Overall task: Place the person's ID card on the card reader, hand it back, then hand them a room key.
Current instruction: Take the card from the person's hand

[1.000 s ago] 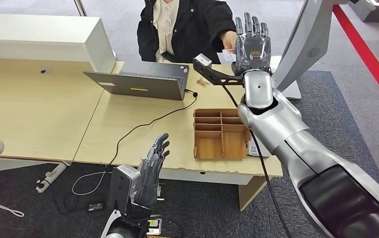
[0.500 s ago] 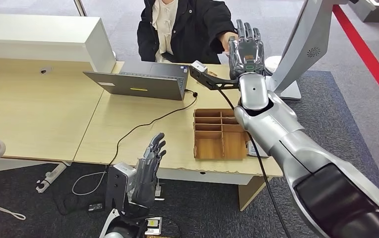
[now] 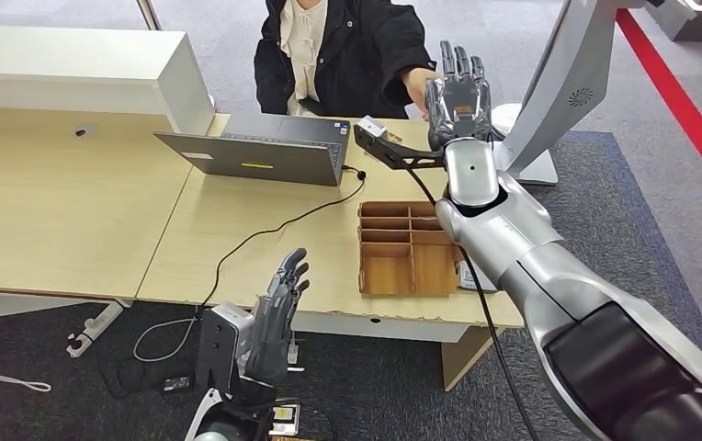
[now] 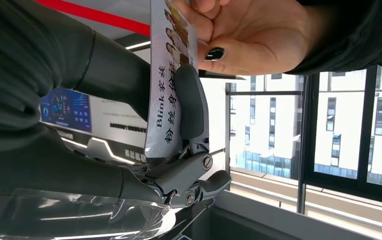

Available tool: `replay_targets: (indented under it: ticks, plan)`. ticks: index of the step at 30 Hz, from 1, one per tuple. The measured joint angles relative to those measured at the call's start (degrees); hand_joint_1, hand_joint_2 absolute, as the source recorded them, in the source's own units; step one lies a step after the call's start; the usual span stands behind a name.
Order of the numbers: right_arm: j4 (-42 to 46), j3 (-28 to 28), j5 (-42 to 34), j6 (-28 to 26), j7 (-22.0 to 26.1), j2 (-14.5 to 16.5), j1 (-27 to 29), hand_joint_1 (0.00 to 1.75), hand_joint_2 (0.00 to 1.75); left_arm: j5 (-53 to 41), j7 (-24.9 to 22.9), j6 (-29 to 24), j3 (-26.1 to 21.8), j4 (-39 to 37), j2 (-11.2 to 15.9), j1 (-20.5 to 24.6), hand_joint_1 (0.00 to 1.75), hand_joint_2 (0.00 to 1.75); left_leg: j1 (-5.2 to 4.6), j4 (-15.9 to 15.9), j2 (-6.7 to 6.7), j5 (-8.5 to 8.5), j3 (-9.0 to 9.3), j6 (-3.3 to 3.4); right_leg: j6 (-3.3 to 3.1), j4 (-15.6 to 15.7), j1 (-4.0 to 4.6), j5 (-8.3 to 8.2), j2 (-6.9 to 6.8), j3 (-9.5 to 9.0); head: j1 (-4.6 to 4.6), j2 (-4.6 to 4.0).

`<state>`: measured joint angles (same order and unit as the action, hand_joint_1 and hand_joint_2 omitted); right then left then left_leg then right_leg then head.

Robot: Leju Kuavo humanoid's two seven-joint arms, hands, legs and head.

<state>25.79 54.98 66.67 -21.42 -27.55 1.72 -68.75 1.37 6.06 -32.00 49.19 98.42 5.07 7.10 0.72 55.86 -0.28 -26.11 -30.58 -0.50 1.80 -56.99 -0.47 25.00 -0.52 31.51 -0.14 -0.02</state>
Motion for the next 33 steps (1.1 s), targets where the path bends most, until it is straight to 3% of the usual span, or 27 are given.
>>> replay_targets:
  ticks: [14, 24, 33]
  plan:
    - [0.58, -0.8, -7.65, -10.97, 9.25, 0.01, 1.61, 1.75, 1.75, -0.72, 0.99, 0.08, 0.27, -0.09, -0.13, -0.4, 0.0, 0.0, 0.0, 0.0, 0.01, 0.0, 0.03, 0.0, 0.0, 0.0, 0.0, 0.0, 0.0, 0.0, 0.0, -0.01]
    - [2.98, -1.98, -8.4, -9.88, 6.51, -4.96, 7.16, 1.75, 1.75, -2.07, 1.04, -1.65, 0.24, 0.05, -0.2, -1.75, 0.0, 0.0, -0.02, 0.02, 0.0, 0.0, 0.03, 0.0, 0.01, 0.01, -0.02, -0.01, 0.0, -0.02, 0.0, -0.01]
    - [5.81, -3.95, -9.96, -14.51, 4.62, -8.04, 11.92, 1.75, 1.75, -3.89, -1.59, -4.04, 0.19, 0.16, 0.52, -2.27, 0.0, 0.0, 0.03, 0.02, 0.0, 0.0, 0.04, 0.0, 0.0, 0.01, 0.0, -0.01, 0.02, 0.0, -0.02, -0.01]
